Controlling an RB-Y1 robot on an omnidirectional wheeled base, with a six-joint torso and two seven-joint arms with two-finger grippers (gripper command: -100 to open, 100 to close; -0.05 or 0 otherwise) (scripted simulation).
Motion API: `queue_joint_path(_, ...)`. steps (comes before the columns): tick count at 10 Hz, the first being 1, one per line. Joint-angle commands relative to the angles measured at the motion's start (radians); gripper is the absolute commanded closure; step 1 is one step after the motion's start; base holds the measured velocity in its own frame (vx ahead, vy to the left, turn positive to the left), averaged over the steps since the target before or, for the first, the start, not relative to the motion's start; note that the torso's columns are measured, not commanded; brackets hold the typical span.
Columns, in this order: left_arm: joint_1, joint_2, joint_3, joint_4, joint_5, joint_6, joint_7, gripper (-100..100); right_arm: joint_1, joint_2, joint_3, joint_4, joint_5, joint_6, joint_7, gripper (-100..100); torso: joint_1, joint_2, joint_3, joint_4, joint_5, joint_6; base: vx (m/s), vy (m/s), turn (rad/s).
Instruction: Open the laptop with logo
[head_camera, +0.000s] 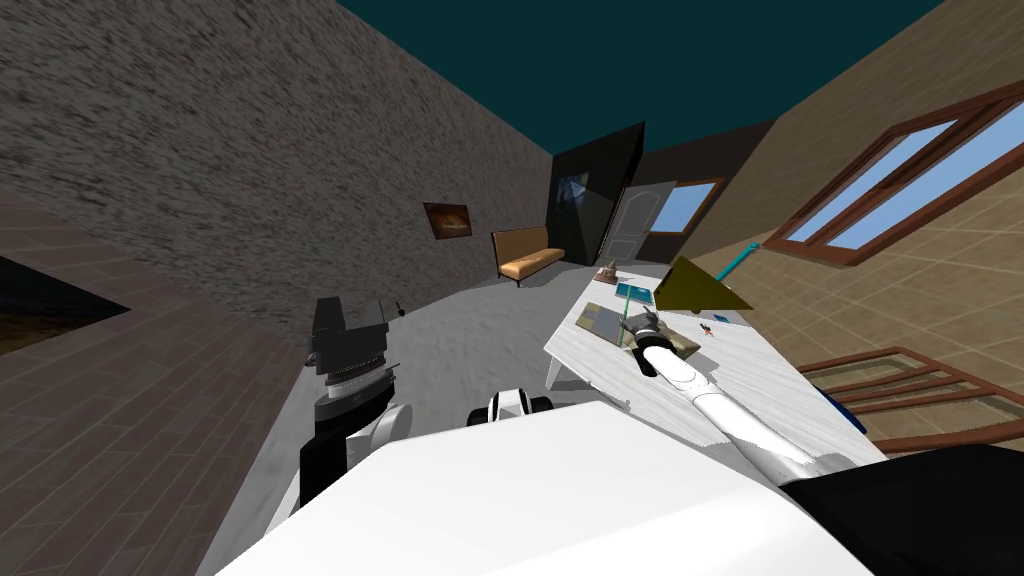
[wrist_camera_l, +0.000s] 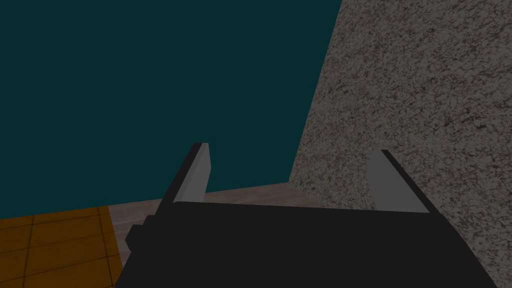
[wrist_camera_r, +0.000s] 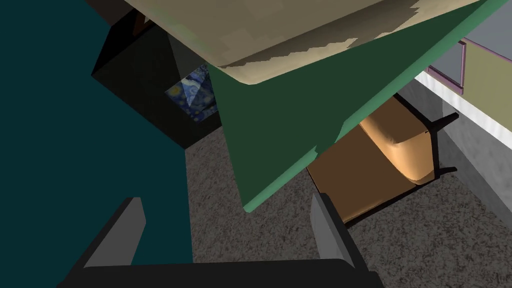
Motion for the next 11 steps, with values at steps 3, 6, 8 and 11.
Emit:
queue_joint_path(3, 0.000, 0.000, 0.000, 0.000, 0.000, 0.000, 0.000, 0, 0.017, -0.021, 0.000, 0.012, 0.012, -0.015, 0.016, 100, 0.000, -0.001, -0.001, 0.000, 0.000, 0.000, 0.023, 0.017, -0.006)
queue_joint_path(6, 0.000, 0.000, 0.000, 0.000, 0.000, 0.000, 0.000, 0, 0.045, -0.053, 0.000, 0.030, 0.034, -0.035, 0.039, 100, 0.003, -0.004, -0.002, -0.001, 0.001, 0.000, 0.125, 0.117, -0.018)
queue_joint_path(8, 0.000, 0.000, 0.000, 0.000, 0.000, 0.000, 0.000, 0, 0.073, -0.085, 0.000, 0.049, 0.055, -0.055, 0.062, 100, 0.001, -0.002, -0.001, -0.001, 0.000, 0.000, 0.188, 0.149, -0.024)
queue_joint_path(11, 0.000, 0.000, 0.000, 0.000, 0.000, 0.000, 0.000, 0, 0.079, -0.107, 0.005, 0.042, 0.061, -0.083, 0.056, -100, -0.005, 0.004, 0.002, 0.001, -0.001, 0.000, 0.085, 0.050, 0.047)
